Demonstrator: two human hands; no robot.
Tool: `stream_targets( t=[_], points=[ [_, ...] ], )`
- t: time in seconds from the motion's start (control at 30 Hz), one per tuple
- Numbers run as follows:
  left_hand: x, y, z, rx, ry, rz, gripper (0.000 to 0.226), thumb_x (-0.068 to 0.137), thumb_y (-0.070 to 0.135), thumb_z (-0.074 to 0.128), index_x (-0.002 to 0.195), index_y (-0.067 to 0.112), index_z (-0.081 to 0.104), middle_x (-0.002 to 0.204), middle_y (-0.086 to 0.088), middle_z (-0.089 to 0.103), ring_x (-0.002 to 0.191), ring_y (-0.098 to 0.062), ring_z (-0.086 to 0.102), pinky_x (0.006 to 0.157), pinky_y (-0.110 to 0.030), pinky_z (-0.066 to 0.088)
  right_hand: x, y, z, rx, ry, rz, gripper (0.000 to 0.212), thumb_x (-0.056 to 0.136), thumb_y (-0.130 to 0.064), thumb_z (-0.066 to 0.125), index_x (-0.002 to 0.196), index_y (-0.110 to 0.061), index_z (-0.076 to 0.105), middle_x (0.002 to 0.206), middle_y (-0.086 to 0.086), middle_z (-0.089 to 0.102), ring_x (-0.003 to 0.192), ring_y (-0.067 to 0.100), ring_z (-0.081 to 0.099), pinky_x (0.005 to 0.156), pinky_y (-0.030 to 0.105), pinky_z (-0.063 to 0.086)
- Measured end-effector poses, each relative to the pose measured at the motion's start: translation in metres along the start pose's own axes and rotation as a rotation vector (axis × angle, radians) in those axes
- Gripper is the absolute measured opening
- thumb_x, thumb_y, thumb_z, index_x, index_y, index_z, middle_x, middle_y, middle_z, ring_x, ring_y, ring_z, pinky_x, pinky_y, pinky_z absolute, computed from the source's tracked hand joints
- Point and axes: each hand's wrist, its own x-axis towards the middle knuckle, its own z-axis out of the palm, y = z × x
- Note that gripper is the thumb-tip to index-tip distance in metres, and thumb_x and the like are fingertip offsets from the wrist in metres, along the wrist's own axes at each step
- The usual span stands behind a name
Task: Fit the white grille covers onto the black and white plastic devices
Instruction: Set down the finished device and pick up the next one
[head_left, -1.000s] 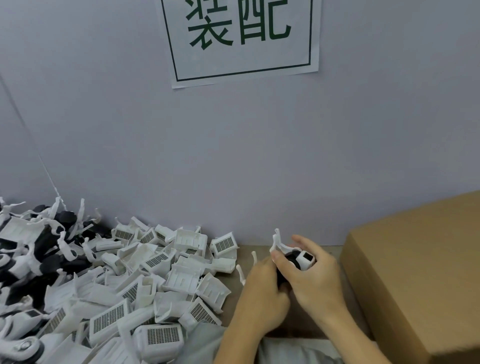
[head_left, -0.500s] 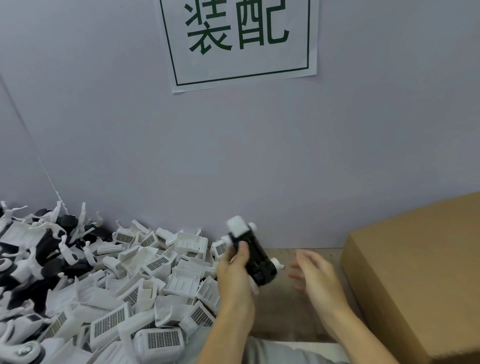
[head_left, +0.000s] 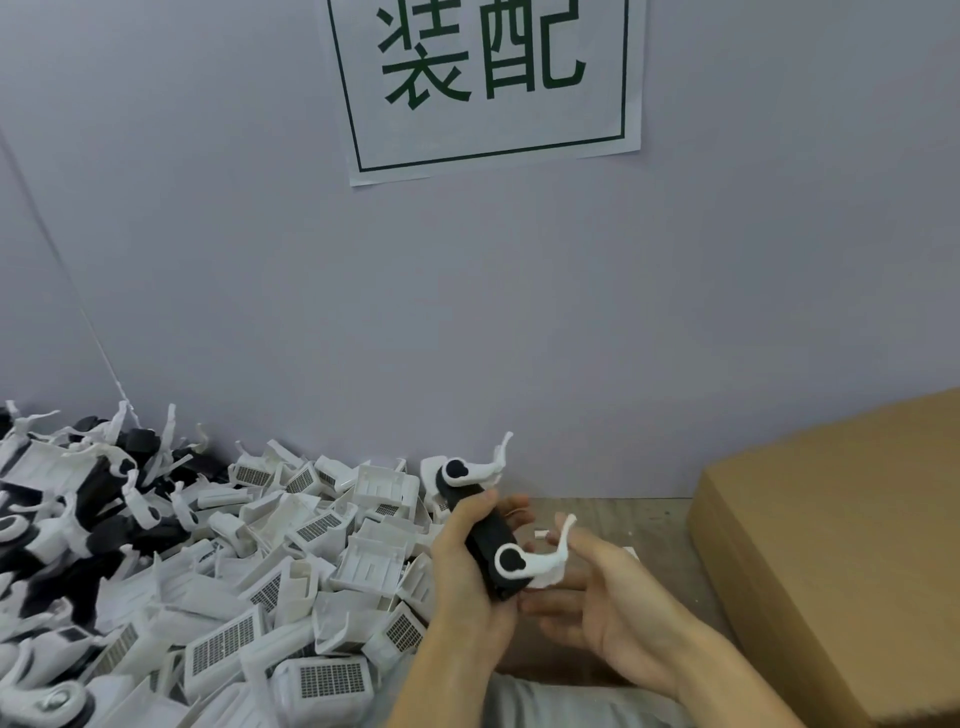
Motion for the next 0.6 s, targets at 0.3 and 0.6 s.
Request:
stream_targets(
  t=[0.3,0.6],
  points=[
    [-0.001,-0.008,0.008,0.22,0.055,-0.005,0.054,0.072,0.034,0.073,0.117,0.006,0.061,0.079,-0.008,0.066,0.07,-0.023,0.067,0.062,-0.033,0.052,0.007,0.002,-0.008,-0.013,0.09,-0.264,0.018,0.074,-0.019,0.075,0.088,-0.009,0.082,0.09,0.013,0.076,0.074,0.02,0.066,0.063,0.025,0.046],
    [0.003,-0.001,-0.006,-0.195,0.139,-0.045,0.018,0.066,0.009,0.057,0.076,0.004,0.072,0.079,-0.017,0.07,0.059,-0.027,0.069,0.053,-0.034,0.058,0.017,0.015,-0.003,-0.39,0.193,-0.177,0.028,0.097,-0.035,0.062,0.106,-0.008,0.067,0.081,0.012,0.07,0.068,0.018,0.063,0.065,0.038,0.054]
  ],
)
